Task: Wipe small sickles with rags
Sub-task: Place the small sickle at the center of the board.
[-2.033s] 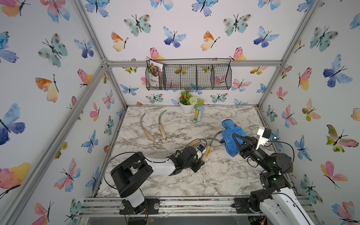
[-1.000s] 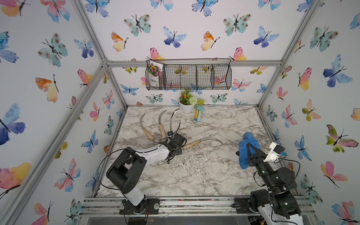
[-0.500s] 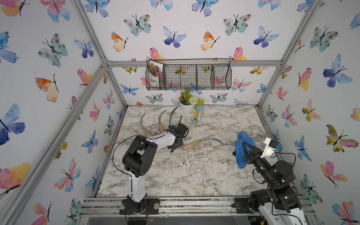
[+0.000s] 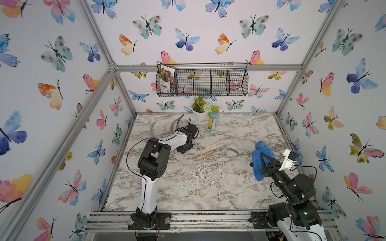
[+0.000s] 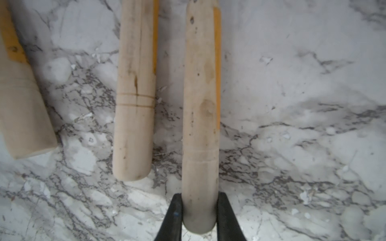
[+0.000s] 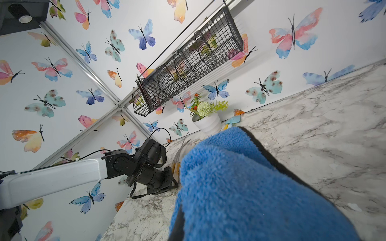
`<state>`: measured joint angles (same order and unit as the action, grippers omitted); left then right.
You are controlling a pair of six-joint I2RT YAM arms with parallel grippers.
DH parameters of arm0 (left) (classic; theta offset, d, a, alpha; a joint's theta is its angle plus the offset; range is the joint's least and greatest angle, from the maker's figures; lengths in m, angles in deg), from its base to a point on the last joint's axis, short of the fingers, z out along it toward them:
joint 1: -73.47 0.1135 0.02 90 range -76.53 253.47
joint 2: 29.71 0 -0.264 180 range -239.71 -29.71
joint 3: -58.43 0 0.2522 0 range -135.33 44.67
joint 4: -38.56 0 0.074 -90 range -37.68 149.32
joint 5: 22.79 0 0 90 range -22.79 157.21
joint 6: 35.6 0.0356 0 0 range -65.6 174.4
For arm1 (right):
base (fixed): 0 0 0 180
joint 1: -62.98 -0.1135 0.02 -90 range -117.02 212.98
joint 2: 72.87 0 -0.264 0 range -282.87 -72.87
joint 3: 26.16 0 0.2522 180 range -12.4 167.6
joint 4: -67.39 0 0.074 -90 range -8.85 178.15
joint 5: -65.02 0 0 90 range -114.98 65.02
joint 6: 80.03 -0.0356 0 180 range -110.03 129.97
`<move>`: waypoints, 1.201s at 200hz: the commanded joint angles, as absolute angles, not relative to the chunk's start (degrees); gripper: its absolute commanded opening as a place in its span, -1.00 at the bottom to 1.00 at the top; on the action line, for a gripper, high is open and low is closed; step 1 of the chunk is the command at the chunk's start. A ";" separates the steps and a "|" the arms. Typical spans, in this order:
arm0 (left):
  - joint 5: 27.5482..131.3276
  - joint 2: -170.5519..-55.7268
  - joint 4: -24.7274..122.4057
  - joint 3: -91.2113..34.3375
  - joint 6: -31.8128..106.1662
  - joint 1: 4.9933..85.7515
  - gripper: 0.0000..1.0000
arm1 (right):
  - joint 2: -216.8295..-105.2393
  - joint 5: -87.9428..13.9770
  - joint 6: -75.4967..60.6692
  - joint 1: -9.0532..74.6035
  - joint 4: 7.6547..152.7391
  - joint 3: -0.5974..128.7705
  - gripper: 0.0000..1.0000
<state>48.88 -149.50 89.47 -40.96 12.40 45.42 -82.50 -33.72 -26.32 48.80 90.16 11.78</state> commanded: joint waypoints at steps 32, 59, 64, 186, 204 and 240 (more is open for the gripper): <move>55.62 -153.20 89.73 -38.42 14.95 45.62 -1.00 | -75.65 -32.14 -25.12 48.98 89.80 11.54 -0.92; 57.41 -154.00 88.47 -38.56 17.11 45.61 -1.00 | -79.94 -40.42 -25.16 49.00 86.53 11.75 -0.97; 56.81 -154.19 88.69 -38.89 17.17 45.61 -1.00 | -80.83 -40.98 -24.97 49.00 85.84 11.66 -0.97; 53.78 -132.39 79.07 -27.07 18.45 44.82 0.97 | -92.55 -37.14 -24.09 49.00 80.83 9.80 -0.97; 50.19 -124.83 73.93 -21.69 17.75 43.78 0.97 | -91.86 -34.14 -23.31 48.98 80.85 8.77 -0.97; 30.92 -108.38 51.96 -2.25 23.27 33.23 0.98 | -87.33 -33.92 -21.41 49.00 75.63 3.29 -0.95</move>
<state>46.04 -116.43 68.68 -12.85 18.89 40.46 -89.80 -35.57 -23.44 48.80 81.12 5.90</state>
